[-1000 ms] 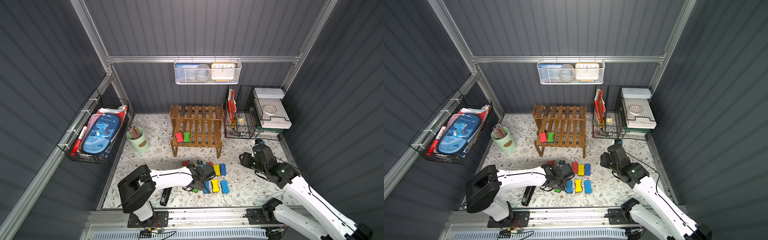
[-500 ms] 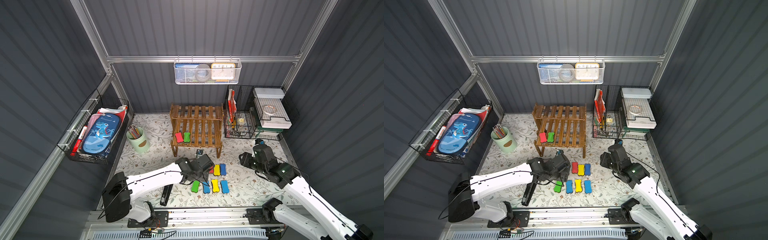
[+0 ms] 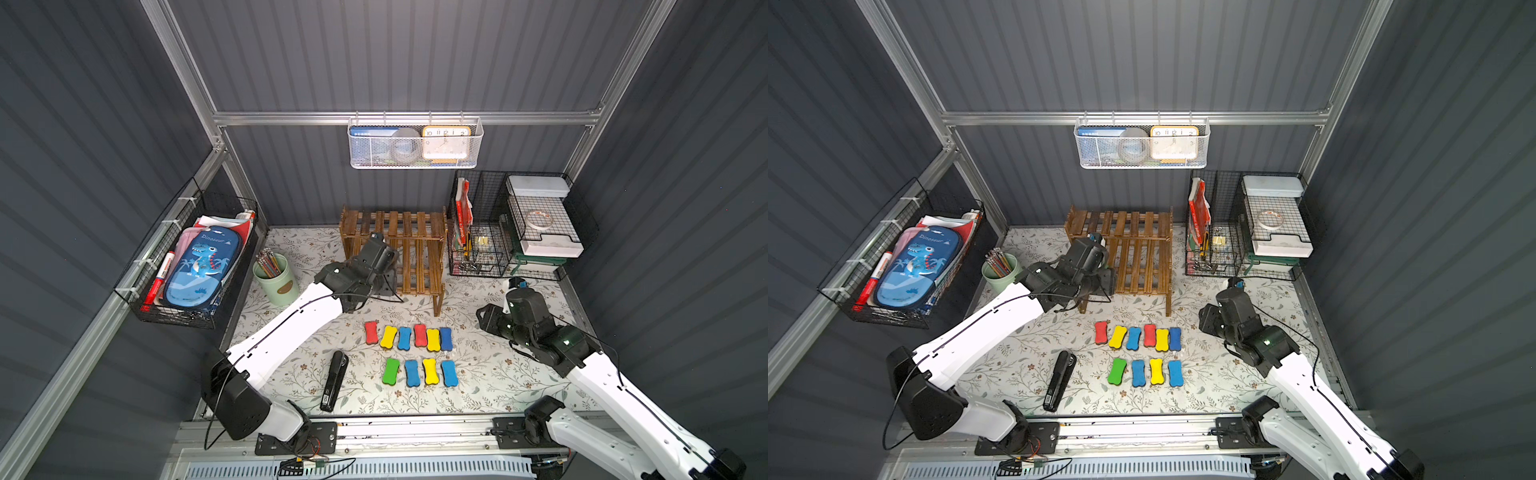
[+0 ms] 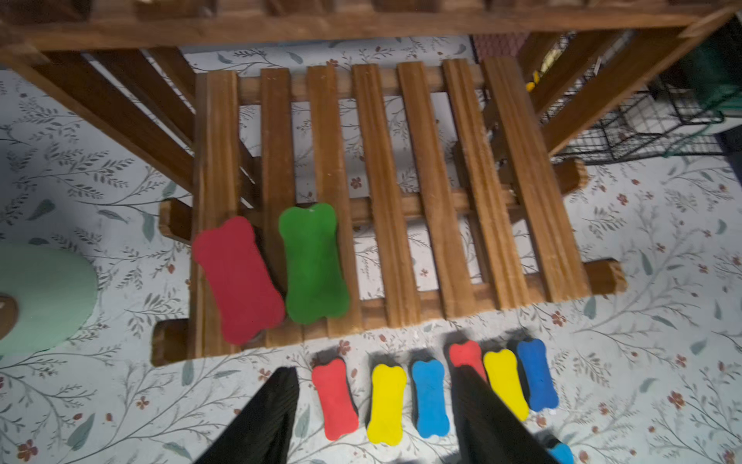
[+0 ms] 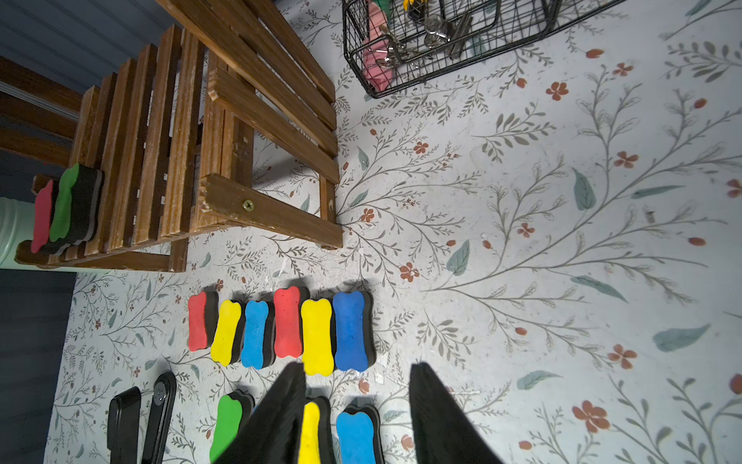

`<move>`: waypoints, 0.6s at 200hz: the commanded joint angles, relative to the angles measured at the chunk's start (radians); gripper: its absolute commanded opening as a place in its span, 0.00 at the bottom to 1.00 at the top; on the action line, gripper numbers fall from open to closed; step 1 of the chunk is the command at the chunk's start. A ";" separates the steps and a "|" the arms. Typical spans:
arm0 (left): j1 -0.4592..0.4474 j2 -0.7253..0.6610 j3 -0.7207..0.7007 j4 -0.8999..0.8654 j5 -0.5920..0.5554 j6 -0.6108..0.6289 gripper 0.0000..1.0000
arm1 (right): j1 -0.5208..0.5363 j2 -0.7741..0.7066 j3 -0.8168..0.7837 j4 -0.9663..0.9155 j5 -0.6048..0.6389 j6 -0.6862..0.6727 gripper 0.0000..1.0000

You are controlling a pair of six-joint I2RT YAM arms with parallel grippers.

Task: Remove the whiteboard erasers from the shelf
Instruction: Place the whiteboard eraser at the center of the board.

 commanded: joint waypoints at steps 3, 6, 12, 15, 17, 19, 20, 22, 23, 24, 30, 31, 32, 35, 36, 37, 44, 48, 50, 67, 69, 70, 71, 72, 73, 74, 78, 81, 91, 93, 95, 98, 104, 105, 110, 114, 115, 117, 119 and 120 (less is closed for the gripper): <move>0.016 0.042 0.021 0.020 -0.022 0.098 0.65 | -0.003 0.004 0.004 0.004 0.000 -0.012 0.47; 0.016 0.048 0.023 0.025 -0.021 0.103 0.65 | -0.003 0.004 0.004 0.004 0.000 -0.012 0.47; 0.017 0.056 0.022 0.037 -0.019 0.112 0.65 | -0.003 0.004 0.007 0.001 0.001 -0.015 0.47; 0.017 0.059 0.020 0.044 -0.017 0.116 0.65 | -0.003 0.005 0.007 0.002 0.002 -0.016 0.47; 0.017 0.061 0.019 0.049 -0.016 0.119 0.65 | -0.003 0.005 0.008 0.002 0.001 -0.016 0.47; 0.016 0.064 0.016 0.054 -0.016 0.123 0.65 | -0.003 0.005 0.008 0.002 0.002 -0.017 0.47; 0.017 0.065 0.015 0.056 -0.016 0.124 0.65 | -0.003 0.005 0.008 0.001 0.002 -0.017 0.47; 0.018 0.066 0.013 0.060 -0.018 0.126 0.65 | -0.004 0.005 0.008 0.002 0.003 -0.016 0.47; 0.018 0.067 0.014 0.061 -0.018 0.127 0.65 | -0.004 0.005 0.008 0.002 0.003 -0.017 0.47; 0.018 0.069 0.012 0.062 -0.018 0.127 0.65 | -0.003 0.005 0.009 0.001 0.004 -0.016 0.47; 0.019 0.075 0.008 0.075 -0.019 0.133 0.65 | -0.005 0.005 0.010 0.000 0.005 -0.017 0.47; 0.019 0.076 0.007 0.077 -0.019 0.134 0.65 | -0.004 0.005 0.010 0.000 0.006 -0.018 0.47; 0.019 0.078 0.006 0.078 -0.018 0.135 0.65 | -0.004 0.005 0.011 -0.001 0.006 -0.018 0.47; 0.020 0.079 0.002 0.085 -0.017 0.140 0.65 | -0.005 0.005 0.010 0.000 0.007 -0.019 0.47; 0.020 0.080 0.001 0.086 -0.016 0.141 0.65 | -0.005 0.005 0.010 0.000 0.008 -0.019 0.47; 0.020 0.081 0.000 0.088 -0.016 0.142 0.65 | -0.005 0.005 0.010 0.001 0.008 -0.019 0.47; 0.020 0.085 -0.008 0.104 -0.016 0.147 0.65 | -0.005 0.005 0.009 0.001 0.007 -0.019 0.47; 0.021 0.088 -0.011 0.110 -0.018 0.148 0.65 | -0.006 0.007 0.010 0.000 0.007 -0.019 0.47; 0.022 0.089 -0.013 0.113 -0.020 0.148 0.65 | -0.006 0.007 0.010 0.001 0.009 -0.019 0.47; 0.028 0.095 -0.023 0.136 -0.028 0.153 0.65 | -0.006 0.009 0.009 -0.001 0.008 -0.020 0.47; 0.029 0.094 -0.024 0.140 -0.029 0.154 0.65 | -0.006 0.009 0.009 -0.002 0.009 -0.020 0.47; 0.029 0.094 -0.024 0.140 -0.029 0.155 0.64 | -0.006 0.009 0.010 -0.001 0.009 -0.020 0.47; 0.030 0.095 -0.024 0.142 -0.029 0.154 0.64 | -0.006 0.010 0.010 -0.001 0.008 -0.021 0.47; 0.030 0.096 -0.024 0.143 -0.030 0.154 0.64 | -0.006 0.010 0.009 -0.001 0.008 -0.021 0.47; 0.031 0.096 -0.024 0.145 -0.031 0.154 0.64 | -0.007 0.010 0.009 -0.001 0.008 -0.021 0.47; 0.032 0.096 -0.024 0.145 -0.030 0.154 0.65 | -0.007 0.010 0.009 -0.002 0.008 -0.020 0.47; 0.036 0.097 -0.024 0.148 -0.030 0.155 0.64 | -0.007 0.010 0.009 -0.001 0.009 -0.020 0.47; 0.038 0.099 -0.024 0.151 -0.030 0.154 0.64 | -0.008 0.010 0.008 -0.001 0.010 -0.020 0.47; 0.048 0.106 -0.024 0.156 -0.025 0.156 0.64 | -0.008 0.012 0.009 -0.002 0.010 -0.020 0.46; 0.050 0.107 -0.024 0.157 -0.023 0.157 0.64 | -0.008 0.012 0.008 -0.001 0.009 -0.021 0.47; 0.052 0.109 -0.024 0.157 -0.021 0.157 0.64 | -0.008 0.012 0.009 -0.002 0.010 -0.021 0.47; 0.056 0.112 -0.024 0.157 -0.020 0.157 0.64 | -0.008 0.012 0.008 -0.002 0.009 -0.021 0.47; 0.060 0.119 -0.024 0.155 -0.018 0.154 0.64 | -0.009 0.012 0.008 -0.002 0.009 -0.020 0.47; 0.061 0.120 -0.024 0.154 -0.017 0.155 0.64 | -0.009 0.012 0.008 -0.002 0.009 -0.020 0.47; 0.066 0.125 -0.024 0.152 -0.012 0.153 0.63 | -0.009 0.012 0.009 -0.002 0.010 -0.020 0.47; 0.068 0.130 -0.024 0.152 -0.009 0.150 0.63 | -0.011 0.012 0.008 -0.002 0.012 -0.020 0.47; 0.068 0.131 -0.024 0.151 -0.009 0.149 0.63 | -0.010 0.012 0.008 -0.001 0.013 -0.021 0.47; 0.069 0.133 -0.024 0.151 -0.008 0.148 0.63 | -0.011 0.012 0.008 -0.002 0.012 -0.020 0.47; 0.071 0.135 -0.024 0.150 -0.008 0.148 0.63 | -0.011 0.012 0.008 -0.002 0.012 -0.021 0.47; 0.072 0.136 -0.024 0.150 -0.008 0.147 0.63 | -0.011 0.012 0.008 -0.002 0.012 -0.021 0.46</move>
